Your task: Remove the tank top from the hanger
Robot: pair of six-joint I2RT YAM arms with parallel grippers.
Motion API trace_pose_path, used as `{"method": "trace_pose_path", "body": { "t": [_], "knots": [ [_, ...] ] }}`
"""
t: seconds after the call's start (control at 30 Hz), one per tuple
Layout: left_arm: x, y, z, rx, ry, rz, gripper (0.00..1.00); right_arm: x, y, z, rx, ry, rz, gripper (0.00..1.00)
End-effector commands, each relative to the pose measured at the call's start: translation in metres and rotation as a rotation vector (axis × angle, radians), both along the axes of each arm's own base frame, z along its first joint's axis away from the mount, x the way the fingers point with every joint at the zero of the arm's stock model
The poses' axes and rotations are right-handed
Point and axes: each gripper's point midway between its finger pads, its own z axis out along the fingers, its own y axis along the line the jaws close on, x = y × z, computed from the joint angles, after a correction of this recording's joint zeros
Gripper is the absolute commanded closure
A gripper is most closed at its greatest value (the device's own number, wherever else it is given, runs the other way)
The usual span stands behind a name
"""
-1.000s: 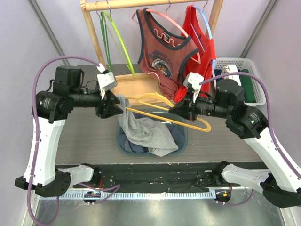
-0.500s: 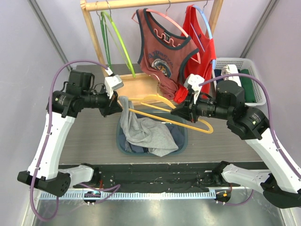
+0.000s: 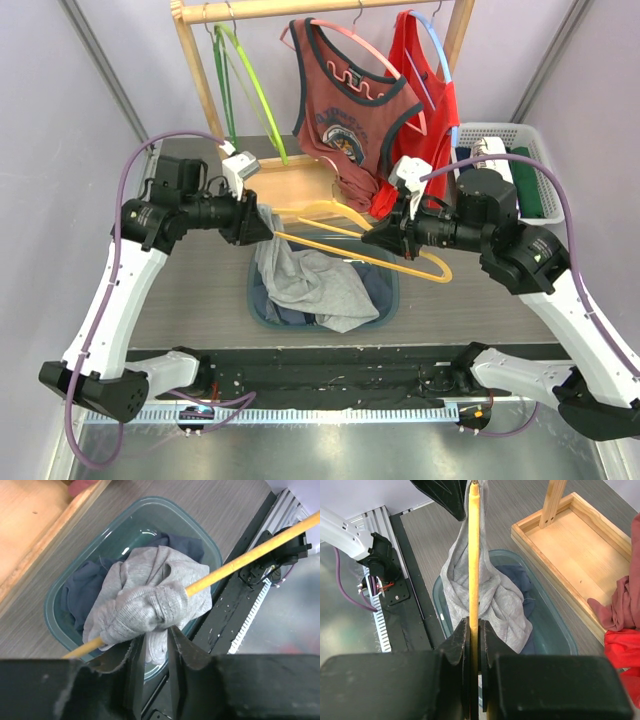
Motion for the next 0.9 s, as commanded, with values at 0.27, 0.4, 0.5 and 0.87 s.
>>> {"method": "trace_pose_path", "body": {
  "t": [0.27, 0.4, 0.5, 0.87],
  "knots": [
    [0.020, 0.005, 0.013, -0.017, -0.074, 0.120, 1.00, -0.007, -0.005, 0.027, 0.064, -0.056, -0.002, 0.99],
    [0.023, 0.011, 0.026, 0.006, -0.120, 0.145, 1.00, -0.009, -0.008, 0.022, 0.053, -0.040, -0.015, 0.98],
    [0.024, 0.018, 0.038, 0.012, -0.144, 0.175, 1.00, -0.011, -0.014, 0.021, 0.049, -0.044, -0.031, 0.99],
    [0.049, 0.040, 0.054, 0.089, -0.226, 0.314, 1.00, -0.043, -0.053, 0.003, -0.027, 0.002, -0.087, 0.98]
  ]
}}
